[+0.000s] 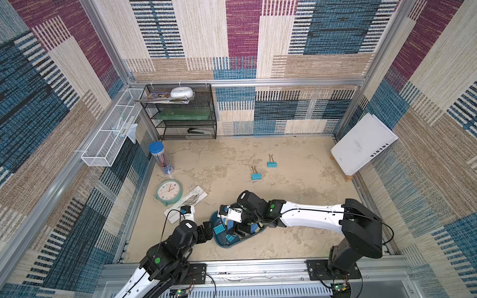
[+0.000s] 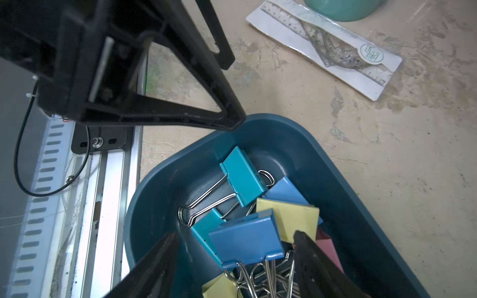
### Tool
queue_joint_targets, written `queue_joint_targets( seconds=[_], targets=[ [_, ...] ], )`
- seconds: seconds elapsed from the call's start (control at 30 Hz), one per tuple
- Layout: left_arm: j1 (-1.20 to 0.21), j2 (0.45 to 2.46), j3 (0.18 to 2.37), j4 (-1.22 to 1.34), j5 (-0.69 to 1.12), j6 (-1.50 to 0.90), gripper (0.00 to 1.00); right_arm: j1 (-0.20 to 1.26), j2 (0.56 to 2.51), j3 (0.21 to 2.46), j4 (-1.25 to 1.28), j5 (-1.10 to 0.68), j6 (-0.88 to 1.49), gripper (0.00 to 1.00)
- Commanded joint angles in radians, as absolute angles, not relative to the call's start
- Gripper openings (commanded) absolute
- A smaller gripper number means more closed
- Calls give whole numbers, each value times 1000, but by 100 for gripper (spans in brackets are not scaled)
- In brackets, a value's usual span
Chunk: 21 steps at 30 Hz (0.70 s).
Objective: Put the binder clips in the storage box
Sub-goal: Place the binder clip in the storage box, then pick up the binder clip at the center of the board.
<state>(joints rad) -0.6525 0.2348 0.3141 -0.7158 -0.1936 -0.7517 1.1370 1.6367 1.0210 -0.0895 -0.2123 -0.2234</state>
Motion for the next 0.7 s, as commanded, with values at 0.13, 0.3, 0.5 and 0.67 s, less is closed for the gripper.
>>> queue_joint_targets(
  seconds=[0.13, 0.3, 0.5, 0.67],
  targets=[
    [-652, 244, 314, -707, -210, -750, 87, 941, 1503, 1030, -8, 7, -68, 92],
    [-652, 245, 314, -707, -208, -752, 87, 573, 1652, 1238, -196, 39, 162, 93],
    [-652, 245, 314, -707, -211, -752, 87, 394, 1924, 1477, -291, 80, 163, 95],
    [-652, 246, 314, -707, -216, -753, 87, 353, 2157, 1702, -378, 12, 145, 94]
  ],
)
